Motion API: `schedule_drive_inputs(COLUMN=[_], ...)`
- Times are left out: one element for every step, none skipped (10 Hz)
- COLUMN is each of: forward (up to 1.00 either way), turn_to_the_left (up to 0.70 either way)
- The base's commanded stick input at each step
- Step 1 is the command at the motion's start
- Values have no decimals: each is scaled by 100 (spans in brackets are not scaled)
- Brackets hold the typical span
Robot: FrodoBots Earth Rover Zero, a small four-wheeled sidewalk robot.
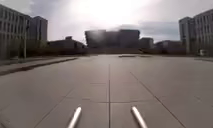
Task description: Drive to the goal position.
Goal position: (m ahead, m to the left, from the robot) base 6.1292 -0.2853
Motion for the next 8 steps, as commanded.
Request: schedule_drive_inputs(forward=[100, 100, 100, 100, 100, 100, 100, 100], turn_to_the_left=[0, 0, 0, 0, 0, 0, 0, 0])
